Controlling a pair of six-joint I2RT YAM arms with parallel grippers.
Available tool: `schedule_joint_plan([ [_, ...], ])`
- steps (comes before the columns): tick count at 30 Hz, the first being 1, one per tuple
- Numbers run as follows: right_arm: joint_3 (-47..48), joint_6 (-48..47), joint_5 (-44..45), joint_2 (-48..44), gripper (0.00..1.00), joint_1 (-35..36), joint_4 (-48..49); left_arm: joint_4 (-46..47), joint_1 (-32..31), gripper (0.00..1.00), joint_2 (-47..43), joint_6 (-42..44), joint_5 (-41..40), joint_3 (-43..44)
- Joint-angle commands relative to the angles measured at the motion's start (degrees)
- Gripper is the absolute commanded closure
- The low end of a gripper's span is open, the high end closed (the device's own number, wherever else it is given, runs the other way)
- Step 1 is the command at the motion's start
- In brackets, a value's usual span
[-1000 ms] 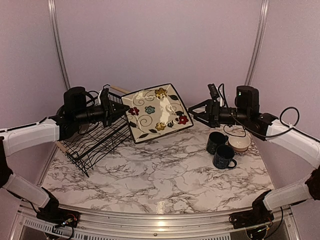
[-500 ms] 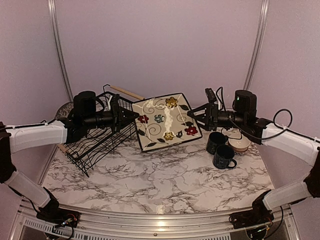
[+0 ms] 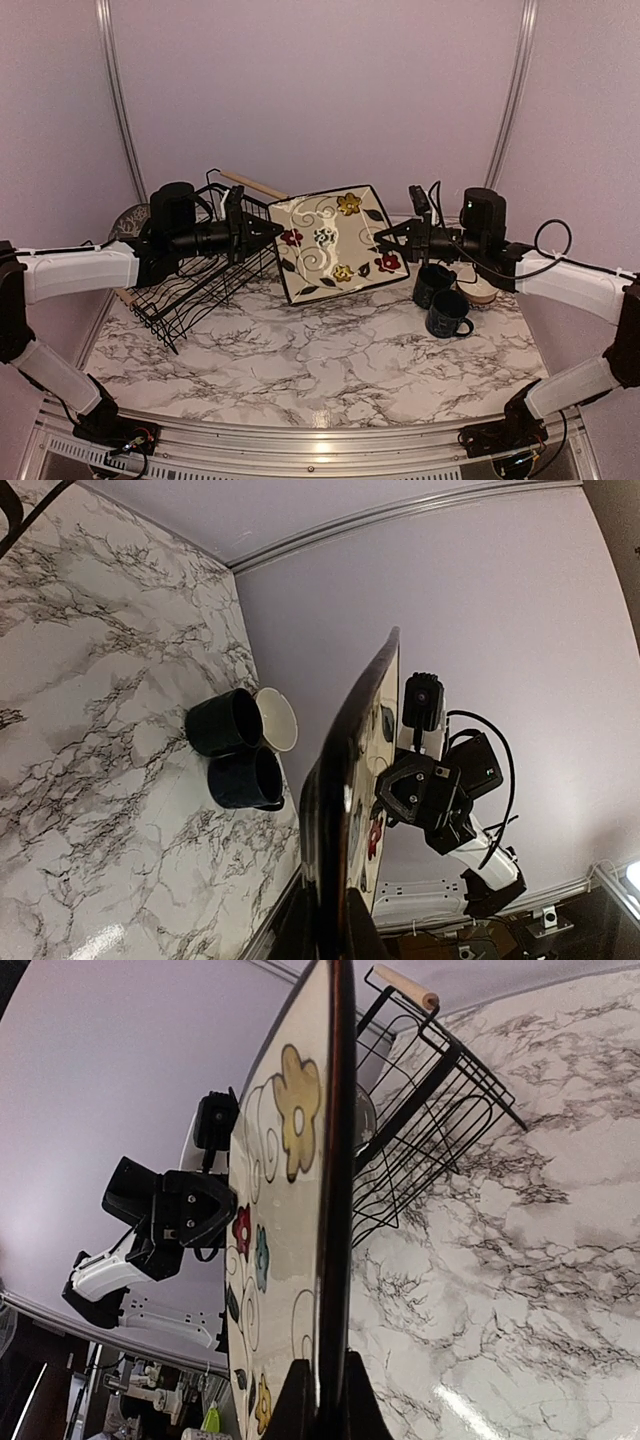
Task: Unload the mixed dishes from the dish rack
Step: Pass from the left arm to the right, then place the plate at the center of the board.
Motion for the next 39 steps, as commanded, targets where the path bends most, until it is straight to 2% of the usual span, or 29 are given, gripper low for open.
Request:
schedule_joint_plan([
  [1,0.01,2.02,-3.28,-0.2,1.0,1.13,6.38,7.21,-0.97,0.94,-1.43,0.71,3.05,4.18],
  [4,-1.14,2.85,-2.2,-1.17,1.0,0.82,7.93,-0.47,-0.94,0.62,-2.11,5.71,1.62,5.62],
  [6,-1.8,2.87,-1.14,-2.42,1.0,0.54,8.15,-6.87,-0.87,0.45,-3.09,9.63,-0.29,6.52],
  [7,-2.12,3.02,-0.68,-3.17,1.0,0.37,8.3,-8.75,-0.74,0.29,-3.64,11.27,-1.22,6.76],
  [8,-2.51,3.13,-0.3,-4.15,1.0,0.12,8.31,-10.98,-0.5,0.2,-4.09,12.66,-1.96,7.02],
  [12,-3.99,2.81,0.92,-7.15,1.0,-1.81,5.72,-20.77,1.74,0.07,-6.25,18.11,-6.49,8.26],
  [15,-6.53,2.49,1.25,-9.27,1.0,-3.9,4.51,-27.71,3.11,0.04,-9.03,22.17,-11.89,8.88],
  [18,-6.16,-3.18,4.1,-9.96,1.0,-4.43,-4.17,-33.35,4.04,0.03,-12.71,25.59,-16.2,9.7],
  [21,-7.24,-6.08,5.22,-9.55,1.0,-4.3,-8.2,-35.7,4.41,0.02,-15.67,27.87,-19.19,10.21],
  [24,-8.27,-8.63,8.28,-8.95,1.0,-4.22,-12.45,-36.31,4.45,0.01,-17.02,28.37,-19.4,10.85],
  [31,-8.04,-11.85,11.45,-4.44,1.0,-2.33,-15.04,-34.68,4.43,0.01,-16.9,26.71,-17.1,10.65],
  [39,-8.89,-13.44,12.98,1.52,1.0,-1.25,-10.8,-33.95,4.4,0.01,-17.42,25.42,-16.15,10.28],
])
